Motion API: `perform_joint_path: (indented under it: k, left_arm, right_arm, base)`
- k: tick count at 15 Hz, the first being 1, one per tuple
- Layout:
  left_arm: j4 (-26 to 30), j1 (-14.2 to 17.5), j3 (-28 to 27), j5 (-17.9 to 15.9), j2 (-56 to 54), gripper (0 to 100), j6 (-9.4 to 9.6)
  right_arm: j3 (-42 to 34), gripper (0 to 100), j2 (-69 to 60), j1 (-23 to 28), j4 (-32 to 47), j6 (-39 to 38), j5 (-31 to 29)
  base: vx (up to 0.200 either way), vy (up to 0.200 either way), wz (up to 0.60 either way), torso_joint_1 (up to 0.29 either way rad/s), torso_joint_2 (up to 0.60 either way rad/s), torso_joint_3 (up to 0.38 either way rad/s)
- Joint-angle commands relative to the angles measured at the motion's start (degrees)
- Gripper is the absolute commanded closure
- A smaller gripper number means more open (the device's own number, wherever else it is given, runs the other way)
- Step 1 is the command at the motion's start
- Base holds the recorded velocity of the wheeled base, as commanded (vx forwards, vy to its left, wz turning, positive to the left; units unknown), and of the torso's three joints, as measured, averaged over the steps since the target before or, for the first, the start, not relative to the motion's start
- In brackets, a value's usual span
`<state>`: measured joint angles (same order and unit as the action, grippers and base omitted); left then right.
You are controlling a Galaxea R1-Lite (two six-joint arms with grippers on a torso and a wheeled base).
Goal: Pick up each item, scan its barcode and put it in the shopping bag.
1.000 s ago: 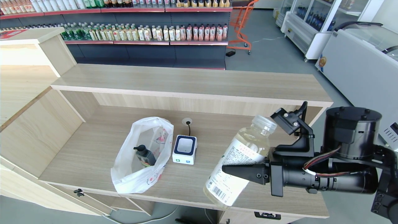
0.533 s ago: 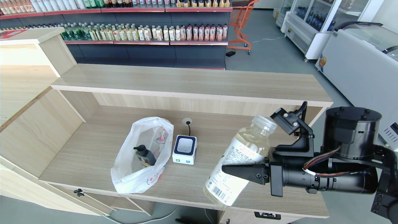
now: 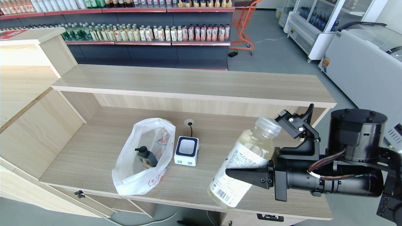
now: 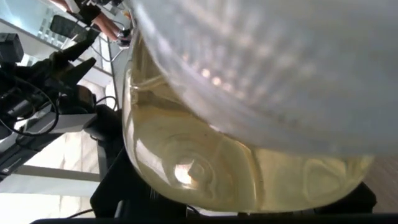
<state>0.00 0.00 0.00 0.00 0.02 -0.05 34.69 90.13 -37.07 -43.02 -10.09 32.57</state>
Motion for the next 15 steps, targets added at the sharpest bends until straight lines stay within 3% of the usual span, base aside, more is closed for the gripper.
perform_joint_path:
  k: [1,2,3,7,8,11,15]
  left_arm:
    - [0.0,0.0,0.0,0.0,0.1,0,-0.04]
    - [0.0,0.0,0.0,0.0,0.1,0,0.05]
    - [0.0,0.0,0.0,0.0,0.1,0,-0.04]
    - [0.0,0.0,0.0,0.0,0.1,0,0.05]
    - [0.0,0.0,0.0,0.0,0.1,0,-0.04]
    - [0.0,0.0,0.0,0.0,0.1,0,-0.04]
    - [0.0,0.0,0.0,0.0,0.1,0,-0.04]
  right_arm:
    - [-2.5,100,0.6,3.8,0.0,8.2,-0.2]
    - [-4.3,100,1.5,8.4,0.0,20.0,-0.1]
    - [-5.3,100,1.6,10.9,-0.4,25.7,-0.1]
    - [-7.4,100,2.3,25.2,-4.8,61.5,-2.6]
    - [-7.4,100,2.6,26.7,-7.1,65.7,-4.2]
    - [-8.0,100,2.6,27.1,-12.4,68.9,-8.8]
    - [-8.6,100,2.3,27.4,-13.4,69.6,-8.8]
  base:
    - [0.0,0.0,0.0,0.0,0.0,0.0]
    - [0.0,0.0,0.0,0.0,0.0,0.0]
    - [0.0,0.0,0.0,0.0,0.0,0.0]
    - [0.0,0.0,0.0,0.0,0.0,0.0]
    - [0.0,0.0,0.0,0.0,0.0,0.0]
    - [0.0,0.0,0.0,0.0,0.0,0.0]
    - [0.0,0.0,0.0,0.0,0.0,0.0]
